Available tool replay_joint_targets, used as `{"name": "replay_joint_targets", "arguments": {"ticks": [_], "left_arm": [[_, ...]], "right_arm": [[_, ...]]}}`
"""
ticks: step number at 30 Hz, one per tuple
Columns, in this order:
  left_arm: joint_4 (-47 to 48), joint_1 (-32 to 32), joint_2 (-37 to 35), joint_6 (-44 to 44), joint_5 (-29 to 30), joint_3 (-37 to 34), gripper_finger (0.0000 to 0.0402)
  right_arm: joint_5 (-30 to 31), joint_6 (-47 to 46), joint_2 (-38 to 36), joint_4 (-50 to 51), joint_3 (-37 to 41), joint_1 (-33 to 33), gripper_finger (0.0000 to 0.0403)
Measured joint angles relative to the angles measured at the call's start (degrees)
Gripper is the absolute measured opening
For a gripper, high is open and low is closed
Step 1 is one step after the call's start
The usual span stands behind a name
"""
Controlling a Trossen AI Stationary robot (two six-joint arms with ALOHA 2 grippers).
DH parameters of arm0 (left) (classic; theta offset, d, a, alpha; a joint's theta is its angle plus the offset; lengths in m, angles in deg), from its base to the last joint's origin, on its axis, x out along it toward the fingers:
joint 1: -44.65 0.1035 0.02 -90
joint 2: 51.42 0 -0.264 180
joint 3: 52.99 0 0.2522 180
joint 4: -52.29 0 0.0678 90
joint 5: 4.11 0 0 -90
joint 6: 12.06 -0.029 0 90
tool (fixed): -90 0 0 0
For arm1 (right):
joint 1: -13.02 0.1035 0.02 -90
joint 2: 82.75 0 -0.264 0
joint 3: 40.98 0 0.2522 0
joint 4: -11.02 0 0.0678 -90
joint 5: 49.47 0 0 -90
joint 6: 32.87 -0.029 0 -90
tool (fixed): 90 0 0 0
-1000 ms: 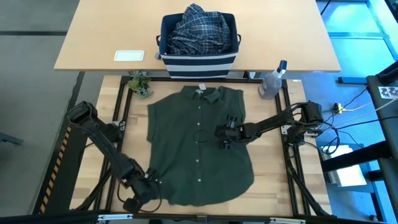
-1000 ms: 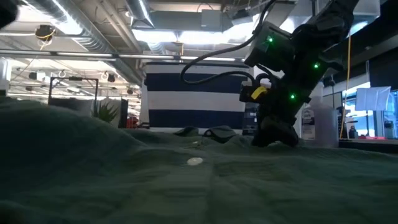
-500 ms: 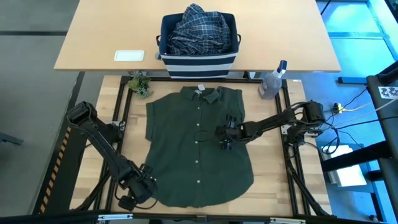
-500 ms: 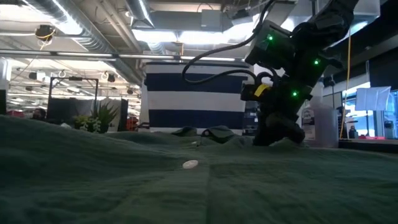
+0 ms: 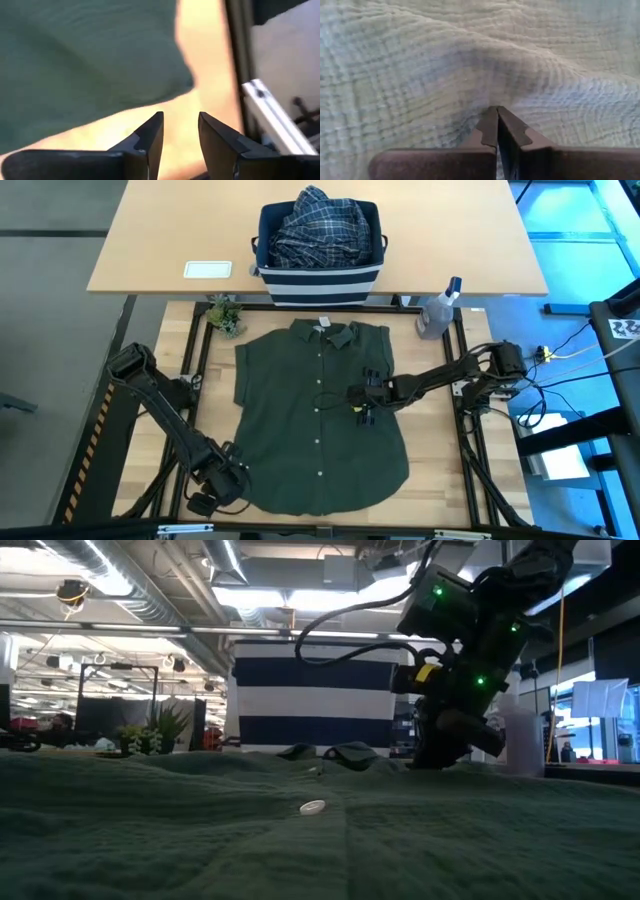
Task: Fold Laundry from Bin
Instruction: Fold the green polo shirt
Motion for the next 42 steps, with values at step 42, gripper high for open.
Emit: {"name": "replay_joint_targets", "arguments": {"ticks": [42], "left_arm": [[-46.7,52.2,0.0,-47.0,10.0,-4.1,0.0119]], "right_arm": [[16.4,-13.4,-28.6,6.4,10.2,-0.4,0.0001]]}}
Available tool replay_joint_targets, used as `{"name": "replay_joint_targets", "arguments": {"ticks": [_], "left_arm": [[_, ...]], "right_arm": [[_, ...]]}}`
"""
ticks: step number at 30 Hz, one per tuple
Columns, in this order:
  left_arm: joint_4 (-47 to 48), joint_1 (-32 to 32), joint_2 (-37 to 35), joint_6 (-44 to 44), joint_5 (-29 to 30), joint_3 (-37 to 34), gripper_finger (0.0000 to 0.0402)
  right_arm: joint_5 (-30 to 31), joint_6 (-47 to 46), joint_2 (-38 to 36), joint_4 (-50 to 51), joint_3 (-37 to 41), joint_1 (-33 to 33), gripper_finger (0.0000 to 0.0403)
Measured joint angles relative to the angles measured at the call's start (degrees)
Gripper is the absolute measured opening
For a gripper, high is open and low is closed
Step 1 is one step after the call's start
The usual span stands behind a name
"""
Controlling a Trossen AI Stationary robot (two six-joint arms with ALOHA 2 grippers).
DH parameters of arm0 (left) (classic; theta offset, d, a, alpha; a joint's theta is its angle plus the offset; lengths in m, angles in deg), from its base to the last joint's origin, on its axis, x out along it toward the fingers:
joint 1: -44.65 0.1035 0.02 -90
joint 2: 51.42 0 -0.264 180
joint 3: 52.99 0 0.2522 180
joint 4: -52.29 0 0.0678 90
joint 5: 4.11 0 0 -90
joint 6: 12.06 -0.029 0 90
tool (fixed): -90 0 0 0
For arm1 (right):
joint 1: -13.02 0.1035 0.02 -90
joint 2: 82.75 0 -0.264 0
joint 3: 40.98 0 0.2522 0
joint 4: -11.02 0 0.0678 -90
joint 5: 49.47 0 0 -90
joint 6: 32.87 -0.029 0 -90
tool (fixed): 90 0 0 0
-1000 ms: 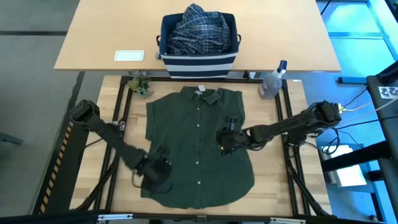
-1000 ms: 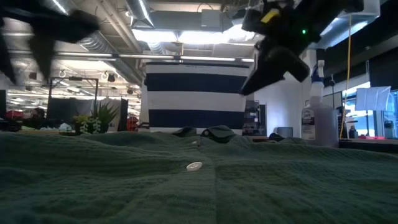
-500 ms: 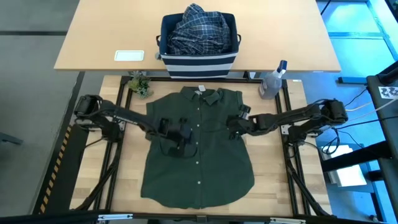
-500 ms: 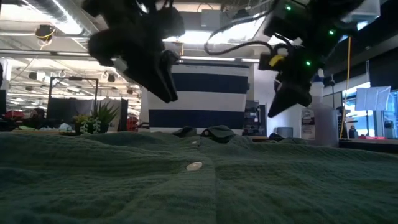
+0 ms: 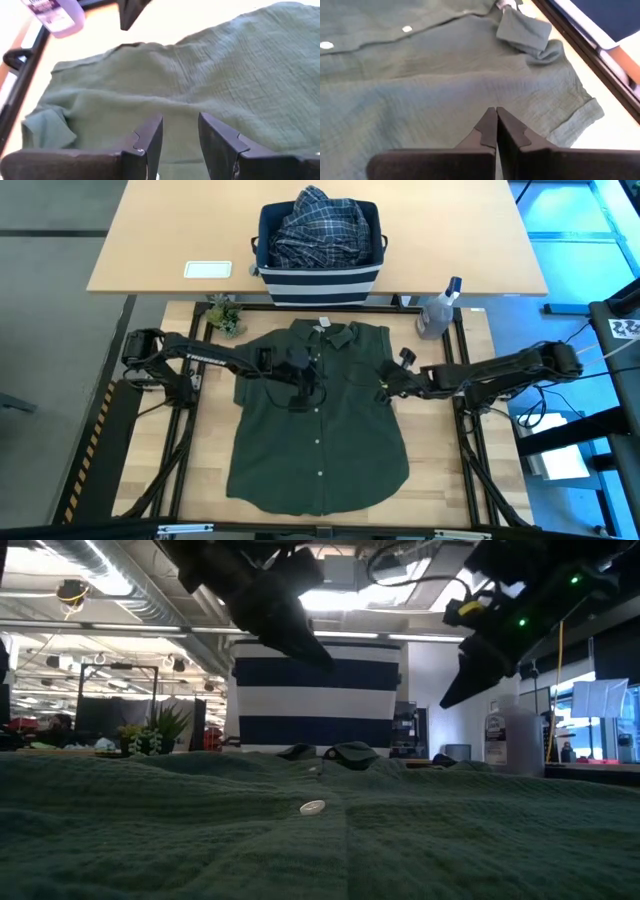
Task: Fold Laundry from Bin
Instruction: Fold the green polo shirt
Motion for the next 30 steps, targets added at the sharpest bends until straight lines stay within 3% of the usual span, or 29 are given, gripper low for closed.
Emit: {"name": "replay_joint_targets", "arguments": {"ticks": [7,9,14,24,30], "left_arm": [[-3.8,3.6,0.0,-2.5,-2.2,-2.0,0.0117],[-6.0,5.2,0.0,-1.5,-3.6,-3.7,0.0112],[-12.4,8.1,0.1,2.9,-6.3,-8.0,0.0098],[-18.4,8.0,0.1,3.0,-6.1,-9.7,0.009],[-24.5,8.5,0.0,1.6,-6.1,-9.7,0.009]], "right_arm": [[-0.3,-1.0,-1.7,-0.4,0.1,0.3,0.0001],[2.5,-1.5,-2.4,-0.5,0.1,0.4,0.0001],[2.6,-2.9,-6.2,0.6,0.8,0.4,0.0001],[3.7,-14.4,-15.5,-0.1,11.5,0.1,0.0001],[-1.0,-17.8,-15.9,0.4,14.3,-5.5,0.0045]]}}
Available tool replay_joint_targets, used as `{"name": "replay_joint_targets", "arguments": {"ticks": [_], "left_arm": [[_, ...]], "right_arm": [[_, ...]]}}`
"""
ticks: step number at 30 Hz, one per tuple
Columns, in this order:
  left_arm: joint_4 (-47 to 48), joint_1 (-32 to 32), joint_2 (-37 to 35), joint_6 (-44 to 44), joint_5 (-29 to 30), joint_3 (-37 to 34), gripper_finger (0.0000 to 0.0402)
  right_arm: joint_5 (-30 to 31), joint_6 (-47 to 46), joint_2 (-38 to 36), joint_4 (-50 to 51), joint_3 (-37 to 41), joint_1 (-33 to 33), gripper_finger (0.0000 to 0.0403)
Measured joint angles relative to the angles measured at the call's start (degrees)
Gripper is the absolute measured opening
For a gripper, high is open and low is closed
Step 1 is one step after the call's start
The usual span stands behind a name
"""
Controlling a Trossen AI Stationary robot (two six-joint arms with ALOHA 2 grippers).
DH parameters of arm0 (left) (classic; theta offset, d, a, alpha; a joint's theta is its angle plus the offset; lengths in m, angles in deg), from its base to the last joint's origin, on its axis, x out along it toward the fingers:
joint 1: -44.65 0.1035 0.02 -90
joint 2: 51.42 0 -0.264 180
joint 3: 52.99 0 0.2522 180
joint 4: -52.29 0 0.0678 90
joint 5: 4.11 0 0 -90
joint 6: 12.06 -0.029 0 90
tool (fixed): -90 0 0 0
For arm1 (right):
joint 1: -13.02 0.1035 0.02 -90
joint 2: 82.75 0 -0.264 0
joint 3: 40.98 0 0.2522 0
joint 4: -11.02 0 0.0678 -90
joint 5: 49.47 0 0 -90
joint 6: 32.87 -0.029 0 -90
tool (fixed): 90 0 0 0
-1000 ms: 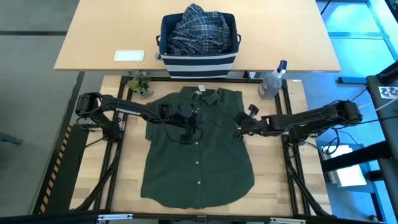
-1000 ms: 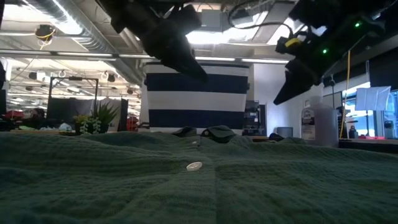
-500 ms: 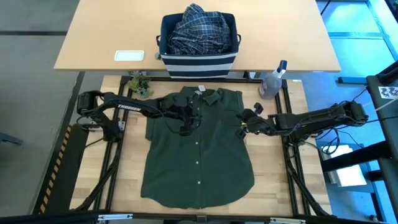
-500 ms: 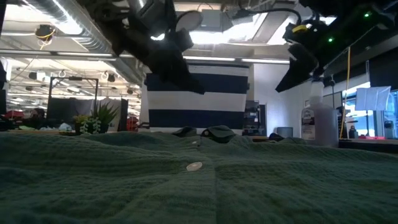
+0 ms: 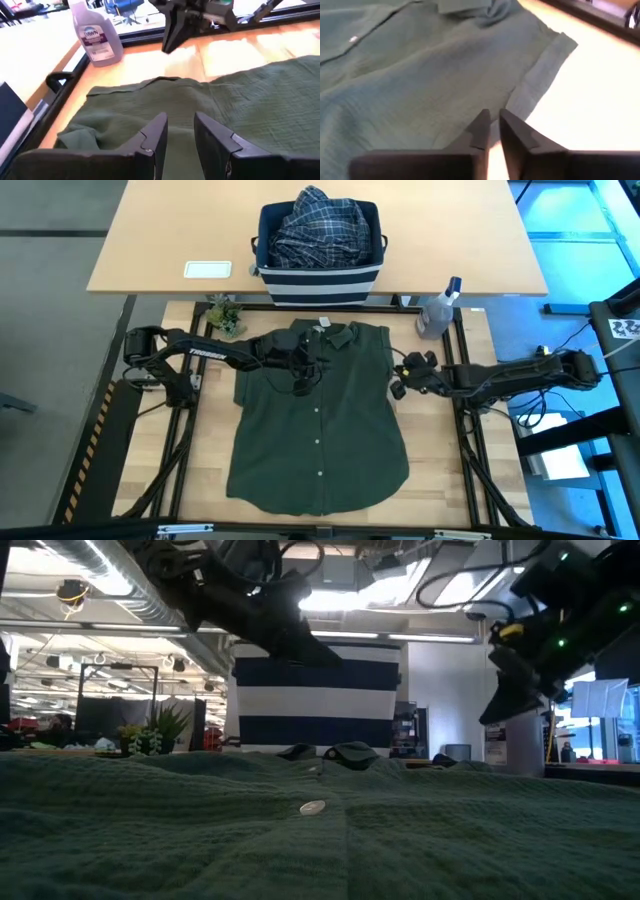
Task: Fold Laundry from Bin
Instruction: Fold the green polo shirt
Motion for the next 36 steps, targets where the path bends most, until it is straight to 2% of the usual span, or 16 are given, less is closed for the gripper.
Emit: {"name": "replay_joint_targets", "arguments": {"ticks": [7,12,18,25,29,36], "left_arm": [[-0.7,6.0,0.0,4.6,-0.9,0.2,0.009],[2.7,12.0,3.3,5.4,-9.2,4.0,0.009],[16.6,14.8,12.0,0.5,-12.8,16.1,0.009],[29.9,16.1,22.4,-6.3,-14.8,30.8,0.0092],[36.1,16.9,26.2,-9.6,-13.7,37.9,0.0114],[40.7,18.6,31.5,-10.4,-13.4,46.5,0.0162]], "right_arm": [[-6.8,1.7,0.9,-0.9,0.1,-8.4,0.0151],[-9.9,4.6,0.9,-3.7,0.1,-12.2,0.0192],[-13.1,6.9,0.9,-7.6,0.1,-15.1,0.0199],[-13.4,8.4,0.9,-7.9,0.1,-15.7,0.02],[-13.1,9.9,0.9,-7.9,0.1,-15.7,0.02],[-14.0,9.8,0.9,-7.9,0.1,-15.7,0.02]]}}
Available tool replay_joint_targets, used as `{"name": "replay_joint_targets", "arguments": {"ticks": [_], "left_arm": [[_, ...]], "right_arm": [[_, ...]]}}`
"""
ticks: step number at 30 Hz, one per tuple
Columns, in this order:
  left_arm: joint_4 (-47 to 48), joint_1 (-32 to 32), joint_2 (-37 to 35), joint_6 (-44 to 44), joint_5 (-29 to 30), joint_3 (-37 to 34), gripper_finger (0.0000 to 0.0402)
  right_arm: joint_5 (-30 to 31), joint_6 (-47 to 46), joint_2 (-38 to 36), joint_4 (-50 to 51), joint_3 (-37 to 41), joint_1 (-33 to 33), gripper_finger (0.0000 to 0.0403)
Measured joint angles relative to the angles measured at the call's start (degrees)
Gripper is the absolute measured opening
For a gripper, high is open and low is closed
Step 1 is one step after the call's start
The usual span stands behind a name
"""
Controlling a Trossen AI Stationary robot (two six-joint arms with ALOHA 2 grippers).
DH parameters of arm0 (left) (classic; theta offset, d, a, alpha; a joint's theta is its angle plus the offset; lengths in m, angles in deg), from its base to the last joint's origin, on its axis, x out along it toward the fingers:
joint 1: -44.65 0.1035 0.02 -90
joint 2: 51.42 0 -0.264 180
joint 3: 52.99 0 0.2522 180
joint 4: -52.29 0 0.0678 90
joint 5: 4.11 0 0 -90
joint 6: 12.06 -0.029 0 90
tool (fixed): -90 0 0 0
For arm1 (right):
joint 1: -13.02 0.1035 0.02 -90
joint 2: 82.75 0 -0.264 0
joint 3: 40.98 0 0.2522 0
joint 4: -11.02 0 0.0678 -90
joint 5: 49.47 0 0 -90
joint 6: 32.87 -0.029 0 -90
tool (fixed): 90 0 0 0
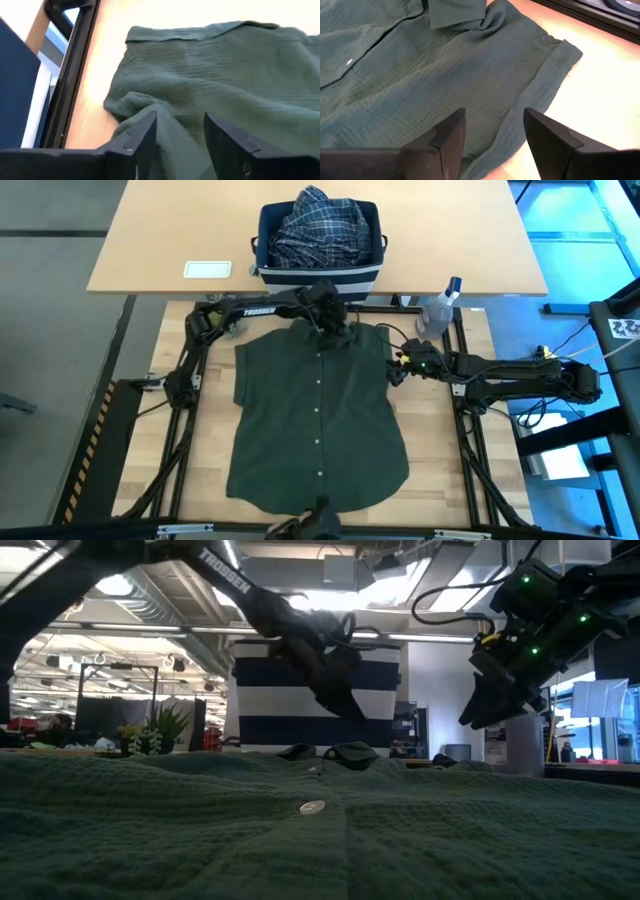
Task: Fold Laundry from Bin
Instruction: Fold the green polo shirt
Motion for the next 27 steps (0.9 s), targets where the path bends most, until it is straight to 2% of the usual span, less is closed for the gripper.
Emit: {"name": "replay_joint_targets", "arguments": {"ticks": [12,18,22,27], "left_arm": [[1.3,1.4,5.8,6.8,-2.0,2.6,0.0171],[3.6,1.2,6.6,7.8,1.8,2.6,0.0156],[9.3,1.0,6.5,9.7,3.6,2.6,0.013],[20.5,1.3,6.4,11.9,3.2,2.6,0.0111]], "right_arm": [[0.0,-0.1,0.0,-0.2,0.0,0.0,0.02],[-0.7,-1.0,0.0,-0.5,0.0,0.1,0.02],[-3.5,-1.6,0.0,-0.5,0.0,0.1,0.02],[-5.5,-1.7,0.0,-0.4,0.0,0.1,0.02]]}}
